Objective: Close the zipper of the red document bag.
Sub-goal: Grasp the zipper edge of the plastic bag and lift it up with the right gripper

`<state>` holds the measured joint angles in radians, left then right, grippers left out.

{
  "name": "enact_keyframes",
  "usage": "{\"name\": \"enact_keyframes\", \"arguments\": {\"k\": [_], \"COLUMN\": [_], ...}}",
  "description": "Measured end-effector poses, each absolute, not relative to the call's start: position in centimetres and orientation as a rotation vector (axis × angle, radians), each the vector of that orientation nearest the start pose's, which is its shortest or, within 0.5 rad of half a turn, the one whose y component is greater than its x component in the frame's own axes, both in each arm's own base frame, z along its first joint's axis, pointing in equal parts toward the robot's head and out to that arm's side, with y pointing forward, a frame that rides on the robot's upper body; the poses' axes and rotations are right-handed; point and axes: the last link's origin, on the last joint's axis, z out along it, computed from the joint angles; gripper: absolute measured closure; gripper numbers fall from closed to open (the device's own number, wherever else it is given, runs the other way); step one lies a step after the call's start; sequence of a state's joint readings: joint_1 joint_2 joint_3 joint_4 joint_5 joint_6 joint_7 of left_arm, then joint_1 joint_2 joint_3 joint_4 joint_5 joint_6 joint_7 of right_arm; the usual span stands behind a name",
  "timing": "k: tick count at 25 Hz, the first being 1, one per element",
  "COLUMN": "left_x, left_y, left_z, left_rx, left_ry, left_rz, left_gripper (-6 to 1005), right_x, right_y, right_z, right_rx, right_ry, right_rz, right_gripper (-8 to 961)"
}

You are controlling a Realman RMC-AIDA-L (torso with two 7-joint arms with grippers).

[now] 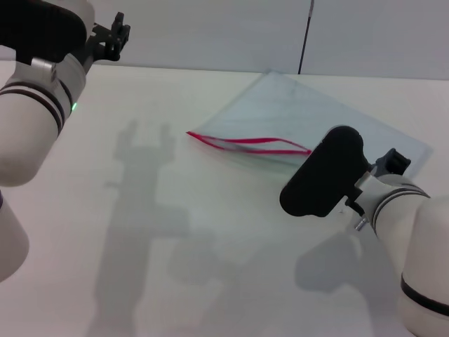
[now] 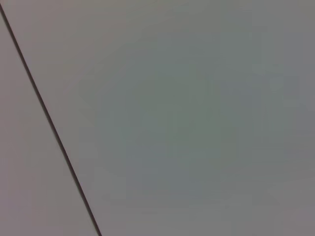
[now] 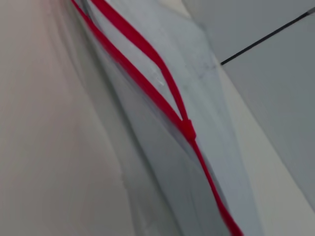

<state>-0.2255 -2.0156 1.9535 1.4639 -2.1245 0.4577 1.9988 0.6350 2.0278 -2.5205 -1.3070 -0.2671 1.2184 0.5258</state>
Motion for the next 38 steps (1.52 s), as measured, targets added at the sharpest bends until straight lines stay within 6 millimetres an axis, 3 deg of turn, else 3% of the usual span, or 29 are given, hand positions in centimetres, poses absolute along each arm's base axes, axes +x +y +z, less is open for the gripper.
{"name": "enact_keyframes", "arguments": {"k": [3,8,20,27,38], "left_x": [-18.1,-17.5,-16.6,-15.0,-11.5], "left_y": [38.0,37.8,38.0,38.1,37.4], "left_z": [3.3,3.1,2.3,1.5,-0.8], "left_rx": [-1.634,-1.645,-1.719,-1.767,-1.917], "left_ry": [-0.462,-0.458,-0.441,-0.351,-0.082], "left_rz": [-0.285,-0.299,-0.256,-0.239,-0.141], "left_gripper": [227,311,311,310,325], "right_x": [17.7,17.5,16.8,16.9,17.0], "right_y": [32.4,32.7,34.2,35.3,35.3], "right_z": [-9.7,-9.5,-8.4,-7.7,-7.9], "right_rx": [-1.984,-1.971,-1.902,-1.875,-1.888], "right_ry": [0.264,0.246,0.167,0.190,0.183], "right_rz": [-0.673,-0.664,-0.658,-0.657,-0.665], "right_gripper": [879,886,897,900,902]}}
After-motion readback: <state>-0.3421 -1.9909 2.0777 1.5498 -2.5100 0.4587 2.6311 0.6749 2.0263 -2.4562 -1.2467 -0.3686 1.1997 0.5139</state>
